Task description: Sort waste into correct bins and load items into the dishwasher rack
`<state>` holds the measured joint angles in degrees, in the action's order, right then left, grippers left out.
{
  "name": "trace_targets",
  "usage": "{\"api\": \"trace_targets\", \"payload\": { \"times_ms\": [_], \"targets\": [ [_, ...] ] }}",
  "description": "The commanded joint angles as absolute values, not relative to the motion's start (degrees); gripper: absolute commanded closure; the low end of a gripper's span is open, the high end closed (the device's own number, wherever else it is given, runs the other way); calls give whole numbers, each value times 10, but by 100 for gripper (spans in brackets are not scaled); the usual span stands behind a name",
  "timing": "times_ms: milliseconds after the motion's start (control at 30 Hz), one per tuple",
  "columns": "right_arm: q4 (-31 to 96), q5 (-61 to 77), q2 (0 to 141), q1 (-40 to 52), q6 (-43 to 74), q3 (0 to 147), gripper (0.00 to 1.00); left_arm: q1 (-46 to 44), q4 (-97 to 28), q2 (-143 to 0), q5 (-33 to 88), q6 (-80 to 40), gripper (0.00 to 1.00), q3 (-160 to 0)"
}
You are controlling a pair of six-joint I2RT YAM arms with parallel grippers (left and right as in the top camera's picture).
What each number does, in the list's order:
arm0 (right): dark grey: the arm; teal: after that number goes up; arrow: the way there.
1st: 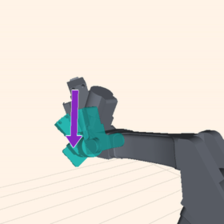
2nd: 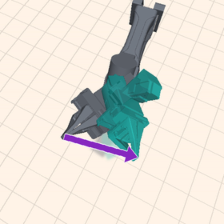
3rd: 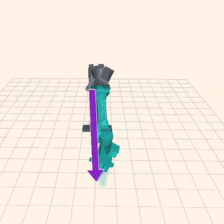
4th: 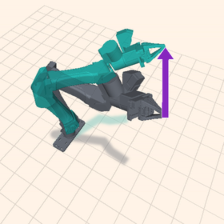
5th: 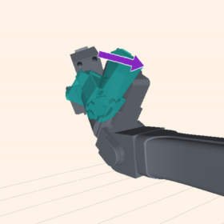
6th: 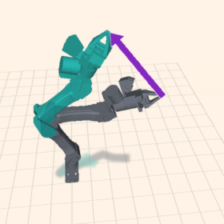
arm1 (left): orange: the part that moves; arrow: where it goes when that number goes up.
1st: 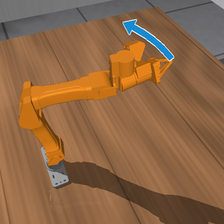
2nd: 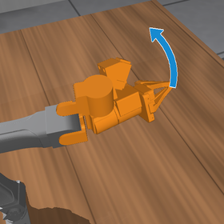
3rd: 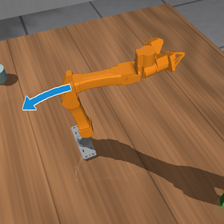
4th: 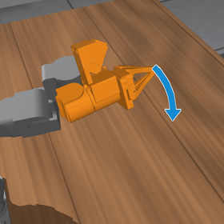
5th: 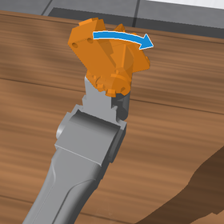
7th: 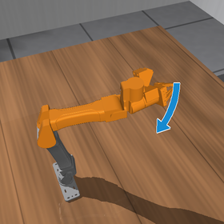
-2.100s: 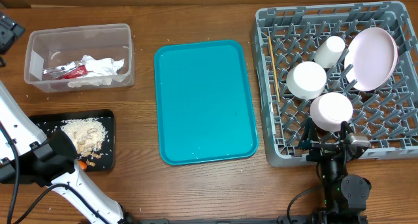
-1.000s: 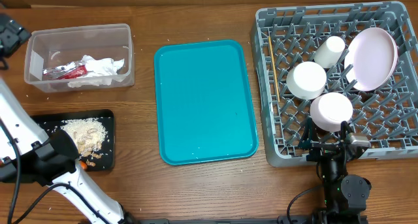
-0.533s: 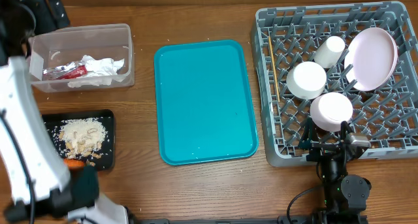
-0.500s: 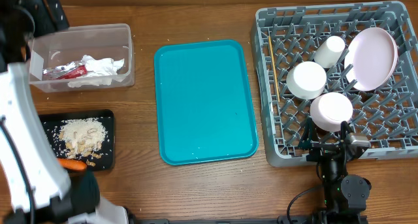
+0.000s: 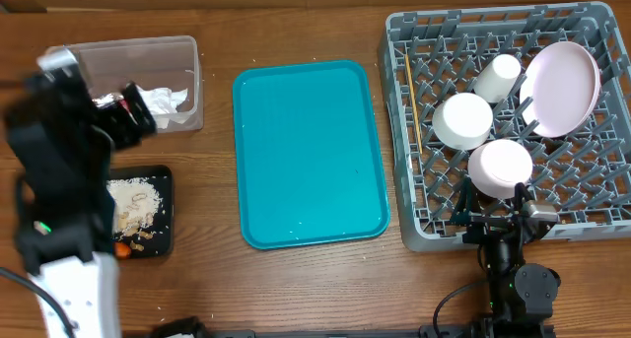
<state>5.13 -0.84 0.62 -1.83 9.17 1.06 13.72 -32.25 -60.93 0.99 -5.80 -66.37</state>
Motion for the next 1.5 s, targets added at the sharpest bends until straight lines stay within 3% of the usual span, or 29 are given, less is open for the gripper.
{"api": "trace_targets", "payload": {
  "times_ms": [0,67,200,367,800,967,1467],
  "targets": [
    [48,-9,2,-16,91,5,0,121,-232,-524,32,-65,0,-512],
    [48,-9,2,-16,91,5,0,102,-93,-439,32,-82,0,-356],
    [48,-9,2,-16,91,5,0,95,69,-319,24,-156,0,-162],
    [48,-9,2,-16,91,5,0,95,156,-204,26,-178,0,-36],
    [48,-9,2,-16,91,5,0,51,-43,-1,23,-161,0,-3],
    [48,-9,2,-16,91,5,0,38,-46,-2,20,-63,0,-3],
    [48,-9,2,-16,91,5,0,37,-44,-3,15,-60,0,-3]
  ]
}}
